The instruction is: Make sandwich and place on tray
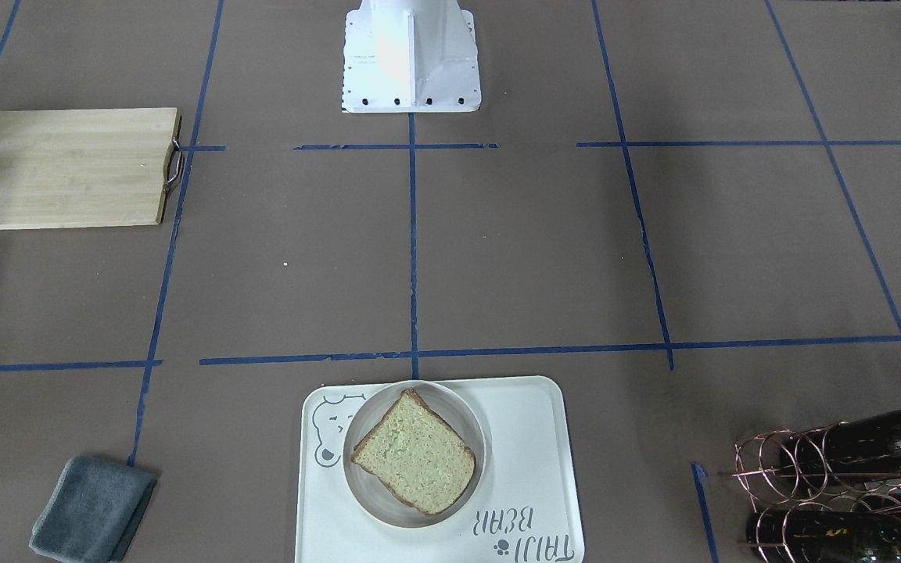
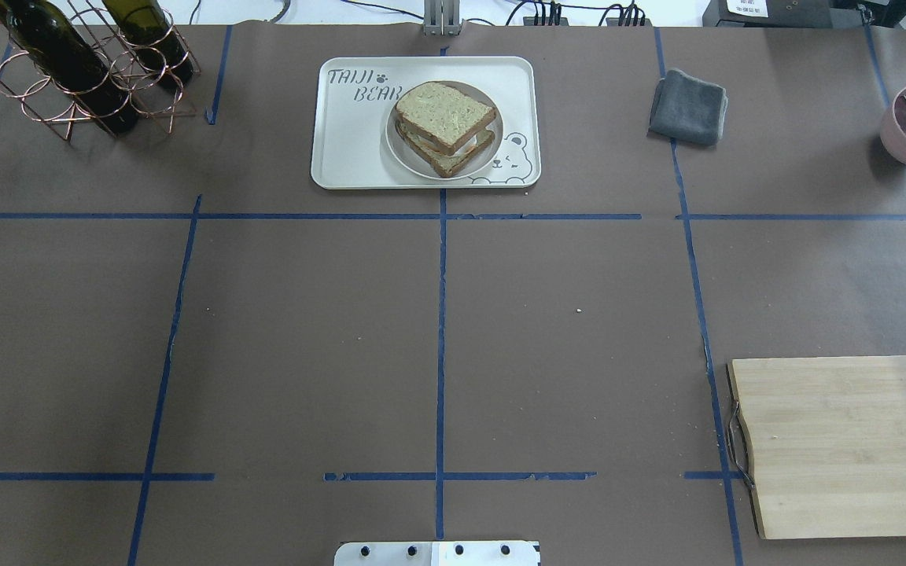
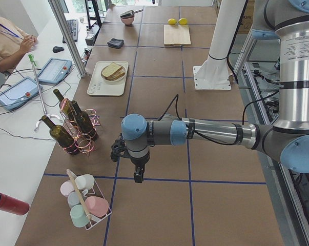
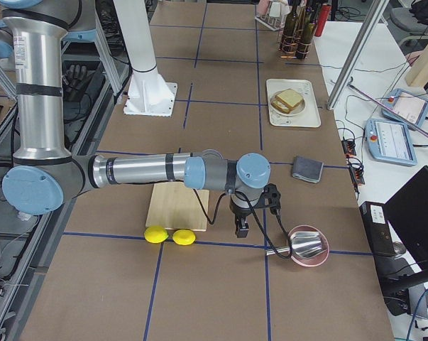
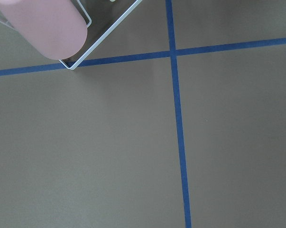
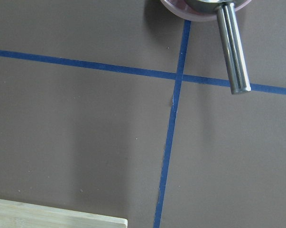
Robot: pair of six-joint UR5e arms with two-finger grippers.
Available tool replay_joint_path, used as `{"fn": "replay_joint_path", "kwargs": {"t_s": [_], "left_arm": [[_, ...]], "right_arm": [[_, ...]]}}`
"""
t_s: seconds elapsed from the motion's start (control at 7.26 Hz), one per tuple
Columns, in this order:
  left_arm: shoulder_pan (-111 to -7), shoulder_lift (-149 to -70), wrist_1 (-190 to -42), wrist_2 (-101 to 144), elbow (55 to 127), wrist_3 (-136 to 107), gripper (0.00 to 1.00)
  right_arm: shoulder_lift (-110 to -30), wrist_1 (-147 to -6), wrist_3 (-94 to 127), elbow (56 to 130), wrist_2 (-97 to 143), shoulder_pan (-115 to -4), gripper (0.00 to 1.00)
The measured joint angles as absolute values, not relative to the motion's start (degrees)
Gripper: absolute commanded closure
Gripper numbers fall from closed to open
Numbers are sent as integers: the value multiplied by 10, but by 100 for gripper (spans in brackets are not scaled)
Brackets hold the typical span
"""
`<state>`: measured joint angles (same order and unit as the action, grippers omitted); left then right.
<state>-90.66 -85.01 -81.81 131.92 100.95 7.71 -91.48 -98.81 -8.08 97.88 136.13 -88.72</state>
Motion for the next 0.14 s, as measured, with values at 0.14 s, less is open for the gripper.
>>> {"fn": "replay_joint_path", "kwargs": {"t_s": [0.14], "left_arm": [[-906, -852, -818, 1319, 1009, 76, 0]], "right_arm": [[-914, -988, -80, 979, 1361, -887, 0]]}}
